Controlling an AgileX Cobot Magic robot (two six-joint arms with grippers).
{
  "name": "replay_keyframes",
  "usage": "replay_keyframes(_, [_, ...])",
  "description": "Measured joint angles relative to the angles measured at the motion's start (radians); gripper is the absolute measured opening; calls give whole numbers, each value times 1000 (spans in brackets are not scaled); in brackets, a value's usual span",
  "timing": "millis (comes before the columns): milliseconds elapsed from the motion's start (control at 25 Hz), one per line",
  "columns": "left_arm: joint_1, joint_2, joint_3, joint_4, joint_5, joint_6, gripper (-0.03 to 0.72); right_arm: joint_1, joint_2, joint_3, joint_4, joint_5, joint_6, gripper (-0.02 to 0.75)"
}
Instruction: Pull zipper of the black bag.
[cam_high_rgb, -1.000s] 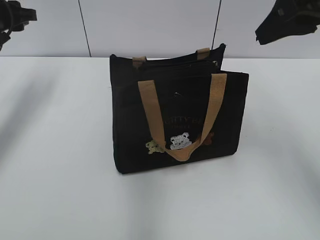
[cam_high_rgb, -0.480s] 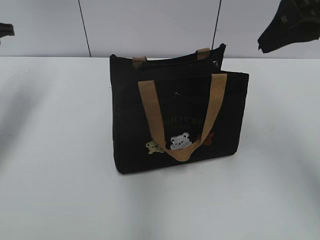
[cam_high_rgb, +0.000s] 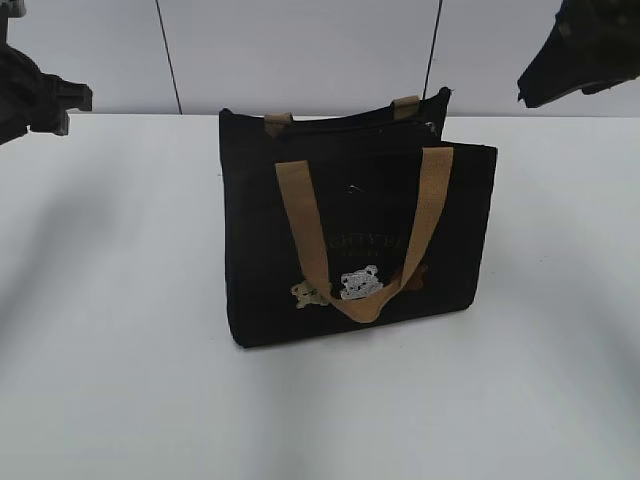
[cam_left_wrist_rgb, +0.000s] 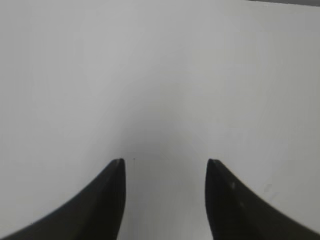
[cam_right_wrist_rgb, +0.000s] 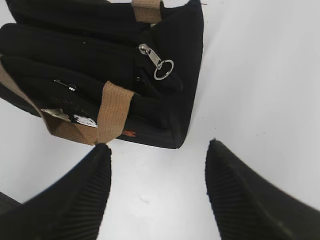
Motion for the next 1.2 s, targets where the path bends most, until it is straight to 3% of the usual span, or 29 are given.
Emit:
replay_keyframes(240, [-52,-92,0,-139,236,121,283,-2,0,0,-110,26,204,451])
replay_keyframes(480, [-52,-154,-29,-311,548,266,262,-78,0,0,-144,171,233,451])
replay_keyframes(640, [-52,-221,-30,-405,664,348,262,-133,0,0,-151,238,192,451])
replay_keyframes(920, [-52,-438,-1,-418,744,365,258,-138,-57,42,-144,242,165,451])
replay_keyframes(1200, [-52,-709,114,-414,770,365,258,-138,-266,215,-71,243,126,451])
